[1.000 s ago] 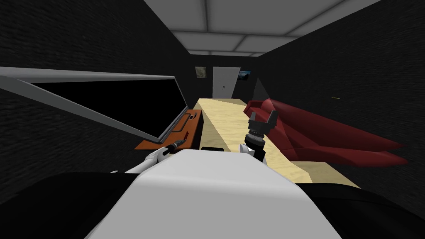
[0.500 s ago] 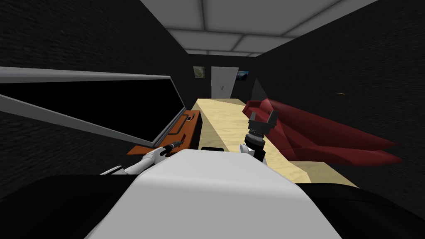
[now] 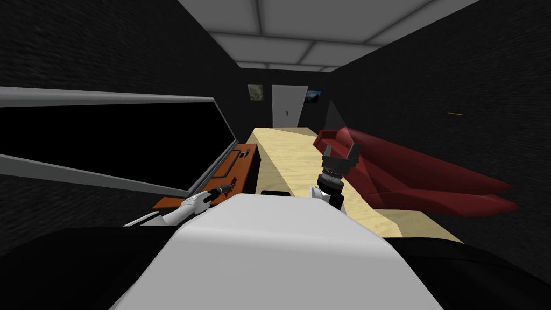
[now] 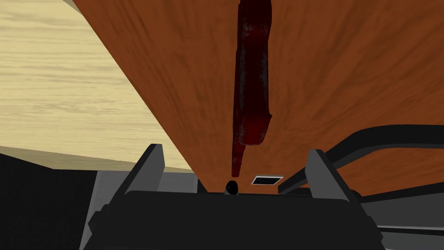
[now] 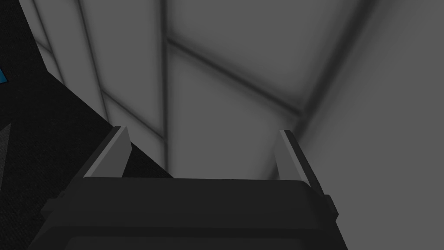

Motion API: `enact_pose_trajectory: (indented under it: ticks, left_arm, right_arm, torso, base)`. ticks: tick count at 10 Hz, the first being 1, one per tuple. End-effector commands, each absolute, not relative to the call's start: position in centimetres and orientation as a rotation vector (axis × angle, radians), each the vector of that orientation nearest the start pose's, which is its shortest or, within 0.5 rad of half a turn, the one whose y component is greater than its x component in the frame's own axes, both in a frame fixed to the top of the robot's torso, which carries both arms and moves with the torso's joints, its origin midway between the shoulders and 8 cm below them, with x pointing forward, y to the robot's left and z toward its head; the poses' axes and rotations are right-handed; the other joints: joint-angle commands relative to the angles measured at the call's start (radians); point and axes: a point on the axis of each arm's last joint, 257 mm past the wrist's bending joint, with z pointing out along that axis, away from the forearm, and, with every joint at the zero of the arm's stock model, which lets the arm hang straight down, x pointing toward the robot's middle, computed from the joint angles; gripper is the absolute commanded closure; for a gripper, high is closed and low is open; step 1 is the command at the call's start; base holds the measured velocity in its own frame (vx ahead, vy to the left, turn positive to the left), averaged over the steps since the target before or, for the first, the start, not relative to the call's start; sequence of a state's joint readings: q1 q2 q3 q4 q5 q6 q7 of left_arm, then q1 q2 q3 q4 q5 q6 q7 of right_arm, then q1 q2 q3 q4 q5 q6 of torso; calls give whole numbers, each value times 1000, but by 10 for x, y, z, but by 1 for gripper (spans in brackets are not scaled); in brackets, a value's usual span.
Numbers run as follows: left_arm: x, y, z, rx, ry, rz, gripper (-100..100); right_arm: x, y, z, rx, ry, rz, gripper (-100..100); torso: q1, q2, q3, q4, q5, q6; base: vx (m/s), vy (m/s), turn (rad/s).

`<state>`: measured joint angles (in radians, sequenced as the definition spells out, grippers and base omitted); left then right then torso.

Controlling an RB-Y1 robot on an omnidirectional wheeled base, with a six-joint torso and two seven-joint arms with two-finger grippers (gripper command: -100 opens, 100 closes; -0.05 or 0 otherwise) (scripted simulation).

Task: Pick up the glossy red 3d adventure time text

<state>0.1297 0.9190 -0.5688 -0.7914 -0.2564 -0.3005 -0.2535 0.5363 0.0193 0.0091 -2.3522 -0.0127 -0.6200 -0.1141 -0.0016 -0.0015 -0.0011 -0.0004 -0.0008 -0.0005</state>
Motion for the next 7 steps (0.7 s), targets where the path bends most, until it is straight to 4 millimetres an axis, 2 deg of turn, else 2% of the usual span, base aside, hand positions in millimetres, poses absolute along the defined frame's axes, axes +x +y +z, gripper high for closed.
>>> enact_pose_trajectory:
  ticks: [1,2,3,6,7]
  left_arm:
    - [257,563,-511,-128,2481,60,-100]
    - [257,563,-511,-127,2481,60,0]
    - [258,557,-519,-143,2480,66,-100]
    - [261,547,-531,-167,2480,73,-100]
    - [261,549,-528,-163,2480,70,-100]
  right_arm:
    - [304,-277,66,583,451,1446,0]
    - [304,-277,66,583,451,1446,0]
    - [304,-277,66,583,451,1446,0]
    - [304,-277,66,583,451,1446,0]
    - [304,-277,66,583,451,1446,0]
  torso:
    - [0,0,0,0,0,0]
    - [1,1,1,0,0,0]
    - [1,2,1,0,0,0]
    - [6,3,2,1,1,0]
    - [6,3,2,1,1,0]
  base:
    - [12,-6,-5]
    - [0,0,0]
    - [2,40,-82]
    - [-12,63,-80]
    - [-6,25,-18]
